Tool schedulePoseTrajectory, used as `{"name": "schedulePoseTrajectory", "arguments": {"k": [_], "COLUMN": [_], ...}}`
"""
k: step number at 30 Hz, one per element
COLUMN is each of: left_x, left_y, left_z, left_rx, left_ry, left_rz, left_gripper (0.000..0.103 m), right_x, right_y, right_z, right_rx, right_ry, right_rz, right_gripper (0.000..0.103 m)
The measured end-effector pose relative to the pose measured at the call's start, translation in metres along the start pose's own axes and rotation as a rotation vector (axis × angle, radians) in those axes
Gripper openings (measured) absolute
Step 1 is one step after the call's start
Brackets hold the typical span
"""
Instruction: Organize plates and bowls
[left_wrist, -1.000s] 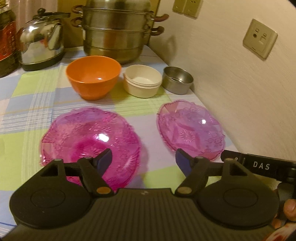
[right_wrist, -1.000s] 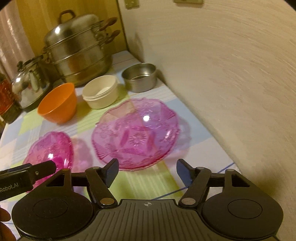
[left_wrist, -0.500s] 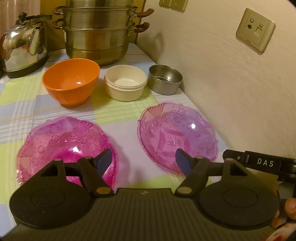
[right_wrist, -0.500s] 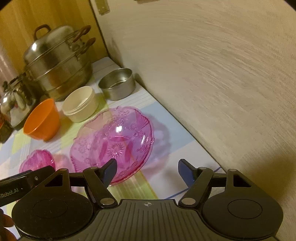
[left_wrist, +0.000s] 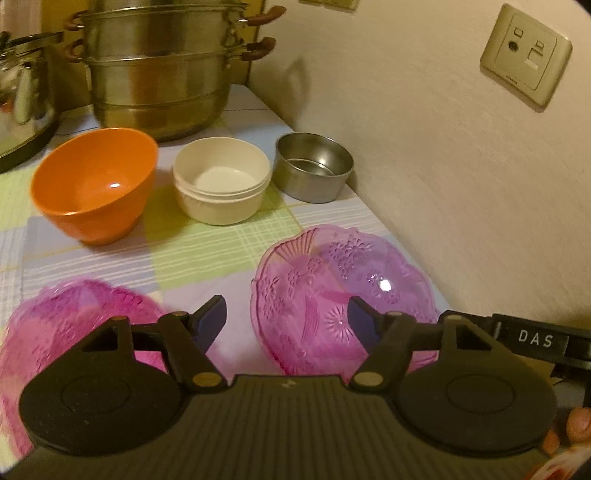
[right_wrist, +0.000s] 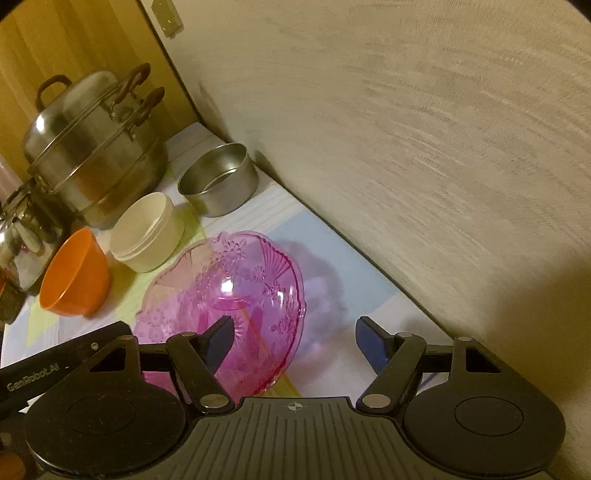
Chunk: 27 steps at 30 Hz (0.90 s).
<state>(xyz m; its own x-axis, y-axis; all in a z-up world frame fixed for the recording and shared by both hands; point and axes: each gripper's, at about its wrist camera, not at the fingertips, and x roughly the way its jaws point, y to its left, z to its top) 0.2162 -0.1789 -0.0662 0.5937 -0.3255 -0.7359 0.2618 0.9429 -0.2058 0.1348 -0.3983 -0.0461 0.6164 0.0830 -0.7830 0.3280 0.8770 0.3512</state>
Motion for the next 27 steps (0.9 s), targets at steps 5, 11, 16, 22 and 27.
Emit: {"name": "schedulePoseTrajectory", "arguments": {"k": [5,11,16,22,27], "left_x": [0.018,0.033,0.042,0.048,0.049], "left_y": [0.003,0.009,0.010,0.009,0.011], "left_z": [0.004,0.004,0.003,0.000,-0.001], "left_rx": [0.026,0.040,0.056,0.063,0.052], "left_ry": [0.036,0.079,0.107,0.122,0.126], "left_rz": [0.001,0.012,0.019,0.028,0.035], "left_gripper": [0.062,0.050,0.038,0.026,0.020], "right_x": [0.010,0.023,0.034,0.043,0.046], "right_y": [0.002,0.004,0.004,0.005,0.006], "right_z": [0.002,0.002,0.003,0.002,0.002], "right_rx": [0.006,0.003,0.001,-0.003,-0.006], "right_ry": [0.006,0.018,0.031,0.047,0.051], "right_rz": [0.009,0.015,0.006,0.000,-0.003], "right_gripper": [0.072,0.063,0.051,0.036,0.027]}}
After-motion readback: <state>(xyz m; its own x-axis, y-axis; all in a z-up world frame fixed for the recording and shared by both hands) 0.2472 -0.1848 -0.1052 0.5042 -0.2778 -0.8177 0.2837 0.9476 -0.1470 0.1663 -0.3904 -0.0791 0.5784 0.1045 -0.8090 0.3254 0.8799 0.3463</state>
